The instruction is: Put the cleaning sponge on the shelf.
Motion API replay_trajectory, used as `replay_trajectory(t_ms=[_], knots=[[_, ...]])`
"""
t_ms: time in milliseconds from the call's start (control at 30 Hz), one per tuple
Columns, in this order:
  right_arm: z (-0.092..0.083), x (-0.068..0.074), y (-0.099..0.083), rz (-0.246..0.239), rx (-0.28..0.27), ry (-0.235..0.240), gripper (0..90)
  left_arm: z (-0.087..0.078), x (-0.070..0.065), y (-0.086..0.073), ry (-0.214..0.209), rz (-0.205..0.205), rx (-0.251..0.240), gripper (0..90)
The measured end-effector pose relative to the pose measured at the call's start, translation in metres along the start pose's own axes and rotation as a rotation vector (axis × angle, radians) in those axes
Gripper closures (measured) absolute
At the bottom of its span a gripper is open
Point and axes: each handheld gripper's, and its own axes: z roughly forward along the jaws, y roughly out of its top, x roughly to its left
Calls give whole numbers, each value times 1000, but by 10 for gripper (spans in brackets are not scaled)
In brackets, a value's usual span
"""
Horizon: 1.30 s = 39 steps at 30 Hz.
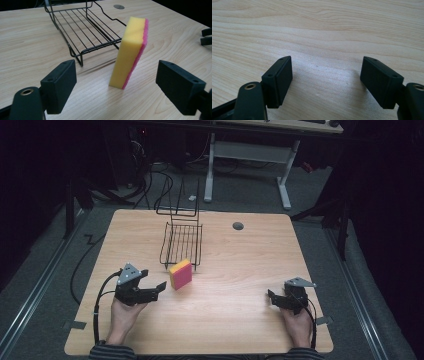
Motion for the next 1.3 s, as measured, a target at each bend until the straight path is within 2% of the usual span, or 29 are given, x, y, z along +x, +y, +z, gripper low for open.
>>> replay_trajectory(t_ms=[333,900,1300], knots=[[0,0,0,-3,-1,0,261,11,-6,1,-14,10,15,174],[0,0,0,-1,0,2,261,46,-13,4,-24,35,71,186],[0,0,0,-1,1,3,261,63,-14,2,-33,43,80,231]])
